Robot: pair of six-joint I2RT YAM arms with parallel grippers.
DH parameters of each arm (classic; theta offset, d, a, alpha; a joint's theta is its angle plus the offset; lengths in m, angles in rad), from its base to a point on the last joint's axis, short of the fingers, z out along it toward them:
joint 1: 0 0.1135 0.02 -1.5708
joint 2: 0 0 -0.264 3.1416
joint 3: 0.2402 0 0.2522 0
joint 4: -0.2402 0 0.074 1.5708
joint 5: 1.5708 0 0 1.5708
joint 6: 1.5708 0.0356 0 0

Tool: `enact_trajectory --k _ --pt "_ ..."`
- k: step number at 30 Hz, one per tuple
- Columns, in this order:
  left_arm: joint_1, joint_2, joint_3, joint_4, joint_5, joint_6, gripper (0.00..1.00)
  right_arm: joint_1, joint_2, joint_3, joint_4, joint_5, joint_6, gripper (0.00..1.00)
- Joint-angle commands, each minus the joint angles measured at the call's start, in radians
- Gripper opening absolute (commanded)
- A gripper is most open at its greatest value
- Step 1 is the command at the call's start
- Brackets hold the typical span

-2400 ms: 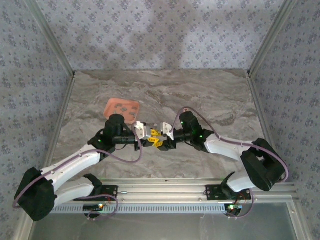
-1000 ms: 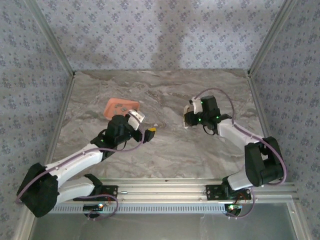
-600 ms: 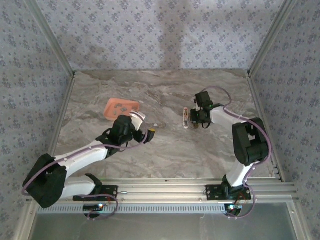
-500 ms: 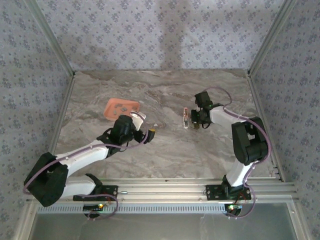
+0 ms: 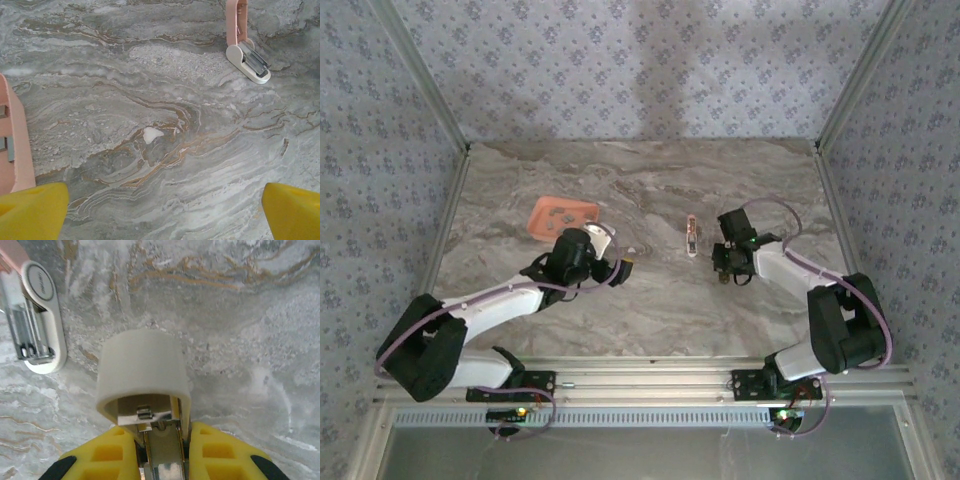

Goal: Load the staples into the stapler

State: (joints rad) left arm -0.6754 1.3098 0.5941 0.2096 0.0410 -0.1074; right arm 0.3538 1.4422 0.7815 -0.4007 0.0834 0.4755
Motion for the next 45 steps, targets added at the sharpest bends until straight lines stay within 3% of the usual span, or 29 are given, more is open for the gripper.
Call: enact_trajectory --k 1,14,21,28,34,45 --pt "-0.003 0.010 0.032 0.016 0.027 -0.025 0.98 0.021 -0.019 -0.020 -0.014 0.010 0.052 0.16" --pt "-0.001 -0.010 0.023 0.010 0.019 -0.031 0.98 0.151 0.002 -0.003 -0.032 0.052 0.146 0.16" --pt "-0.003 -0.018 0.020 0.003 0.019 -0.025 0.98 0.171 0.039 0.005 -0.049 0.072 0.188 0.18" --pt "-0.003 -0.025 0.016 0.009 0.013 -0.039 0.98 0.182 0.012 0.054 -0.129 0.075 0.192 0.47" --pt "-0.001 -0.043 0.009 0.026 -0.007 -0.049 0.98 0.186 -0.055 0.173 -0.196 0.129 0.103 0.52" --pt "0.035 -0.107 -0.028 0.006 -0.041 -0.058 0.99 0.139 0.244 0.403 -0.159 0.054 -0.084 0.60"
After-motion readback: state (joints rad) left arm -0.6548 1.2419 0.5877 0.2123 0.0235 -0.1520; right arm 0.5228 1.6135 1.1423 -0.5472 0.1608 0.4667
